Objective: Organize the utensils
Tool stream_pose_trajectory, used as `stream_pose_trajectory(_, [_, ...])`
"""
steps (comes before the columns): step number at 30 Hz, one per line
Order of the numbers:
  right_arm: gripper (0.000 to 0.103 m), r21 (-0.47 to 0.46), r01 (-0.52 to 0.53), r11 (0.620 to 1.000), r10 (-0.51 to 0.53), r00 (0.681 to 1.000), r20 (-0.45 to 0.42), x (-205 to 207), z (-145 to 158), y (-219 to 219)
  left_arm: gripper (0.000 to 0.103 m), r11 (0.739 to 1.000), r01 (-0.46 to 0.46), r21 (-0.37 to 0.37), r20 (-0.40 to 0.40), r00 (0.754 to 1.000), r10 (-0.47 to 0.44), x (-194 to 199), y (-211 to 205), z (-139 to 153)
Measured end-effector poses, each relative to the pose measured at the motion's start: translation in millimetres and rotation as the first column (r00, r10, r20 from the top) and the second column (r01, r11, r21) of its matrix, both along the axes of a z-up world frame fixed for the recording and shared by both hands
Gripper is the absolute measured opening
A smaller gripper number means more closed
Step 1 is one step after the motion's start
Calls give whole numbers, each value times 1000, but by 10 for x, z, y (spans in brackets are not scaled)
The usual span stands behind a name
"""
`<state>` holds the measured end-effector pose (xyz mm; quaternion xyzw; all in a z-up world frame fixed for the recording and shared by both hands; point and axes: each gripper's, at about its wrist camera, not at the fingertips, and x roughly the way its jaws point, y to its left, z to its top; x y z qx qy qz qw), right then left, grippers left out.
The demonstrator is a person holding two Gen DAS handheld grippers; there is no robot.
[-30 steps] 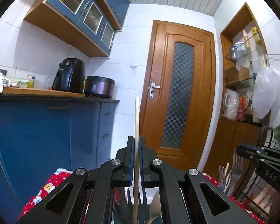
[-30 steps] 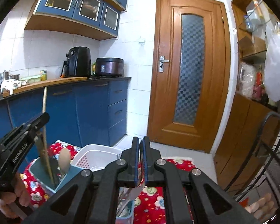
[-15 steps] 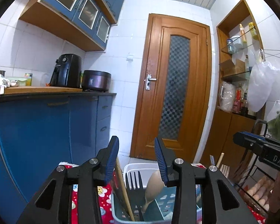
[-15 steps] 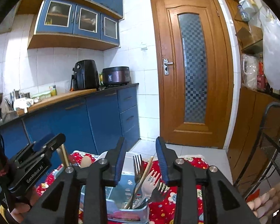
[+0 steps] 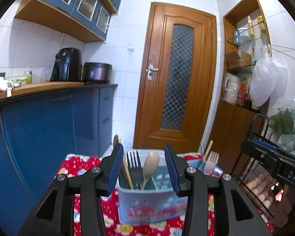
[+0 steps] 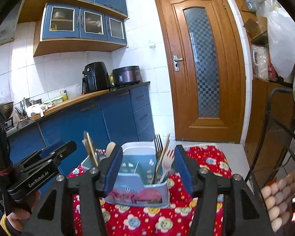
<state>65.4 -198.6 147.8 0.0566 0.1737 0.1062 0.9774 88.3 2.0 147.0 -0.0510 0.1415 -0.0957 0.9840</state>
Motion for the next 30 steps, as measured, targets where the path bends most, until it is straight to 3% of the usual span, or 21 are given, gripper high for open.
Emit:
stream_pose_trajectory(8, [70, 14, 0, 1000, 0, 999, -40, -229, -223, 11, 46, 1000, -4, 26, -60, 998, 5, -290, 18, -129])
stream_pose_trajectory(12, [71, 7, 8, 1000, -8, 998, -61, -328, -355, 0, 52, 1000, -6, 23, -108, 994, 9, -390, 39, -232])
stream_pose_trajectory(30, [78, -27, 42, 999, -45, 991, -130, -604, -896, 77, 53, 999, -19, 28, -231, 973, 26, -677, 27, -714])
